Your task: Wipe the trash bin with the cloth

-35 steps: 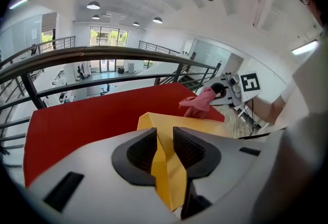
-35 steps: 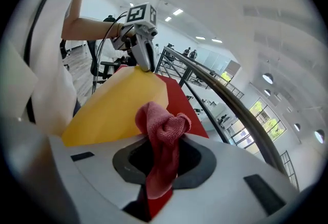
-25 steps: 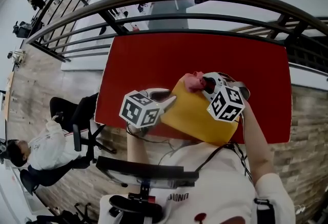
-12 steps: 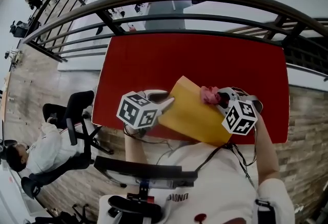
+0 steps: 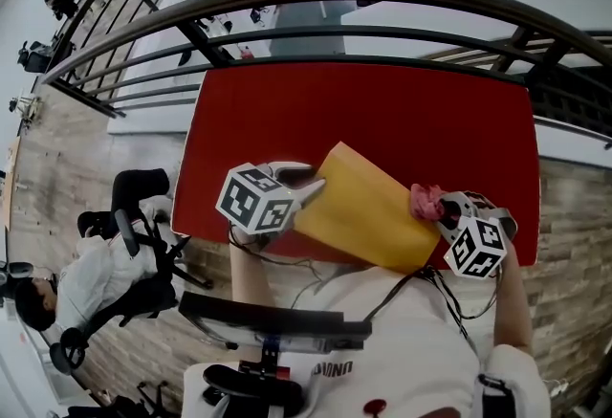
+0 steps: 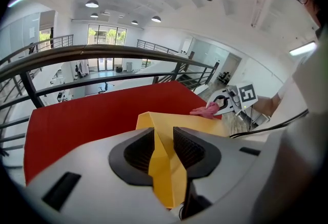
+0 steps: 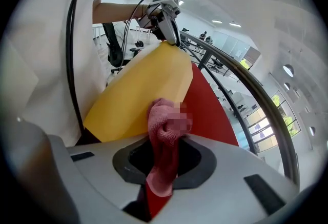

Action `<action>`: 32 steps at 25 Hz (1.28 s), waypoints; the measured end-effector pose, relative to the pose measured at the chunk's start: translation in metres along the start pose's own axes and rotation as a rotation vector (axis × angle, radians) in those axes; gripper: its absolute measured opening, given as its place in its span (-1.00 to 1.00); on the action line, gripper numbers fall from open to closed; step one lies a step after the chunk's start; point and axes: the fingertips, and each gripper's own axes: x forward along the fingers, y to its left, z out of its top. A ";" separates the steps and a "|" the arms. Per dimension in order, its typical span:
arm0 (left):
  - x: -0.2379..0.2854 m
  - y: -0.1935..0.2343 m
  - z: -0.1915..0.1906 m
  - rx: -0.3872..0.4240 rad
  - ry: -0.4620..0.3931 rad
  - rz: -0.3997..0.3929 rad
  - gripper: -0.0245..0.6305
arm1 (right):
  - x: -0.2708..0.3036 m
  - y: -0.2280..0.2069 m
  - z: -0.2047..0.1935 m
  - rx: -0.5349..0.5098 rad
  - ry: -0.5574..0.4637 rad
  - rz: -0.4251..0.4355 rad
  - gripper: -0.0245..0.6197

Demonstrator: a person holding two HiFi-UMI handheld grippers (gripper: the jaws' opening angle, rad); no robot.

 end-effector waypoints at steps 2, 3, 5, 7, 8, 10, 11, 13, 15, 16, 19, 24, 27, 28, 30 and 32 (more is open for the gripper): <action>0.004 0.003 0.005 0.008 0.014 0.001 -0.62 | -0.003 0.003 -0.004 0.006 0.002 0.005 -0.73; 0.006 0.004 0.007 0.009 0.017 -0.003 -0.62 | -0.003 0.004 -0.006 0.008 0.003 0.009 -0.73; 0.012 0.006 0.012 0.003 0.017 -0.011 -0.62 | -0.004 0.005 -0.011 0.005 0.009 0.018 -0.73; 0.016 0.007 0.015 -0.009 0.013 -0.013 -0.62 | -0.004 0.003 -0.014 -0.003 0.015 0.021 -0.73; 0.016 0.006 0.015 -0.015 0.009 -0.012 -0.62 | -0.005 0.000 -0.013 -0.008 0.013 0.015 -0.73; 0.013 0.005 0.013 -0.020 0.005 -0.009 -0.63 | -0.006 -0.012 -0.004 -0.013 -0.010 -0.017 -0.73; 0.011 0.004 0.010 -0.022 0.004 -0.007 -0.63 | -0.006 -0.021 0.004 -0.014 -0.031 -0.040 -0.73; 0.007 0.002 0.006 -0.025 0.004 -0.002 -0.63 | -0.003 -0.041 0.026 -0.018 -0.086 -0.084 -0.73; 0.003 0.001 0.002 -0.028 0.004 0.007 -0.63 | 0.005 -0.059 0.052 -0.031 -0.141 -0.116 -0.73; 0.002 0.001 0.000 -0.030 0.003 0.010 -0.63 | 0.010 -0.066 0.066 -0.039 -0.167 -0.126 -0.73; 0.001 -0.001 -0.004 -0.036 -0.002 0.018 -0.64 | 0.028 -0.081 0.104 -0.071 -0.236 -0.130 -0.73; -0.004 -0.003 -0.012 -0.057 -0.020 0.038 -0.64 | 0.060 -0.090 0.152 -0.113 -0.292 -0.081 -0.73; -0.005 -0.004 -0.017 -0.076 -0.022 0.037 -0.64 | 0.074 -0.083 0.161 -0.141 -0.283 -0.031 -0.73; -0.006 -0.003 -0.019 -0.083 -0.021 0.034 -0.64 | 0.077 -0.080 0.162 -0.147 -0.279 -0.014 -0.73; -0.008 -0.003 -0.023 -0.099 -0.021 0.025 -0.64 | 0.079 -0.074 0.159 -0.155 -0.271 0.013 -0.73; -0.010 -0.003 -0.027 -0.114 -0.023 0.014 -0.64 | 0.077 -0.068 0.153 -0.167 -0.255 0.028 -0.73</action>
